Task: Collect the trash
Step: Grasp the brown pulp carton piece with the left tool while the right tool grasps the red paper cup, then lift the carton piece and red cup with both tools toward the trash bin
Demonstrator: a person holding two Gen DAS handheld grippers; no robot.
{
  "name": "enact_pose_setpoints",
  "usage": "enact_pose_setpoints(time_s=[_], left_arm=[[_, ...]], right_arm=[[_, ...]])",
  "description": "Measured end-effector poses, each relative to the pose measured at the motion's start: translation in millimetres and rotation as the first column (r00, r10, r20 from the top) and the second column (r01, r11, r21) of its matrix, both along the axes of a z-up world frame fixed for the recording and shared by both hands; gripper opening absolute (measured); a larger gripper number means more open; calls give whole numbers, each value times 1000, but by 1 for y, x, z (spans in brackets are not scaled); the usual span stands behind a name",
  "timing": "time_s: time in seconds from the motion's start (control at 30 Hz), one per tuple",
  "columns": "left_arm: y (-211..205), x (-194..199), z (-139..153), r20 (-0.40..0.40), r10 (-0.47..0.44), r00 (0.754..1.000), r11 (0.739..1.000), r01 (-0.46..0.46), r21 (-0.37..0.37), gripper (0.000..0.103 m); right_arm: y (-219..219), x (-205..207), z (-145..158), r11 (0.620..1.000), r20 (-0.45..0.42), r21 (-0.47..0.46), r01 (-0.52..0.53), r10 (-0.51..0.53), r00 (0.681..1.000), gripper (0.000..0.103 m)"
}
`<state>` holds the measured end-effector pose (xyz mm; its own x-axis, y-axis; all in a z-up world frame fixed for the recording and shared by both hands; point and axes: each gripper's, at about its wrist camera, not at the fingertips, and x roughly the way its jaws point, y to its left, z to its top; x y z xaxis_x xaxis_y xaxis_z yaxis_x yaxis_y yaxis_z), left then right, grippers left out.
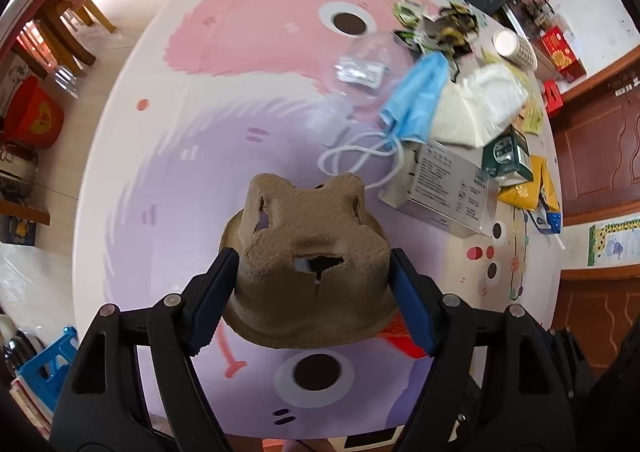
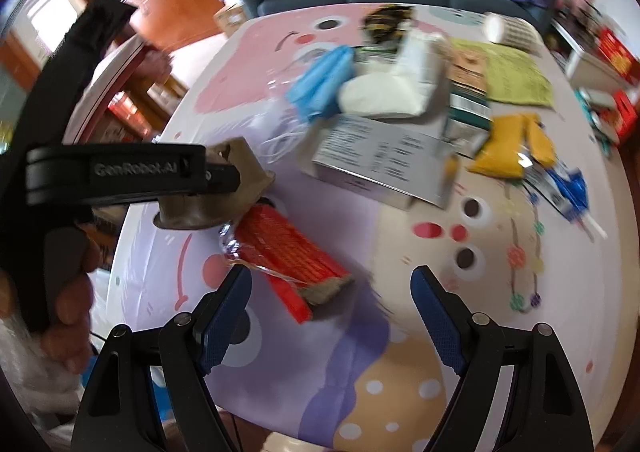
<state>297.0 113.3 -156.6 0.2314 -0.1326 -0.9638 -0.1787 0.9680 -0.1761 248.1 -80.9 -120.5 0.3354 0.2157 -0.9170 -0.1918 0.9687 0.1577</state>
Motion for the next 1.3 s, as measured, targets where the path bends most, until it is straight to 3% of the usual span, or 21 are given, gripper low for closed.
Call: enact_pose_setpoints(time_s=[0.23,0.5,0.53,0.57,0.63,0.77,1.0,1.3], left_arm=[[41,-21,11,14,19,1000,1000,-19,-4,73],[70,-44,20,20,48,999,999,-48,-13,73],[72,-47,21,23,49,999,999,-48,-11,73],[73,-49,22,25,48,999,999,-48,-10,73],[73,-55,26,31,44,999,999,-44,-8,73],[70,-69,39,56,22,998,1000,-22,1,73],[53,-103,73,127,-27,991,999,23,31,73],[8,-173,119,222,-57,973,998,49,39,73]], right_arm=[[32,21,-20,990,-17,-51,-128,127,992,83],[60,32,-54,960,-109,-111,-257,245,963,81],[62,30,-56,957,-114,-118,-266,253,961,71],[65,30,-59,952,-126,-128,-277,261,957,53],[67,30,-60,954,-134,-132,-268,251,959,48],[61,28,-52,980,-141,-51,-193,184,973,32],[26,12,-14,995,-120,84,-51,61,991,31],[-6,-64,47,988,-22,145,-51,55,998,31]])
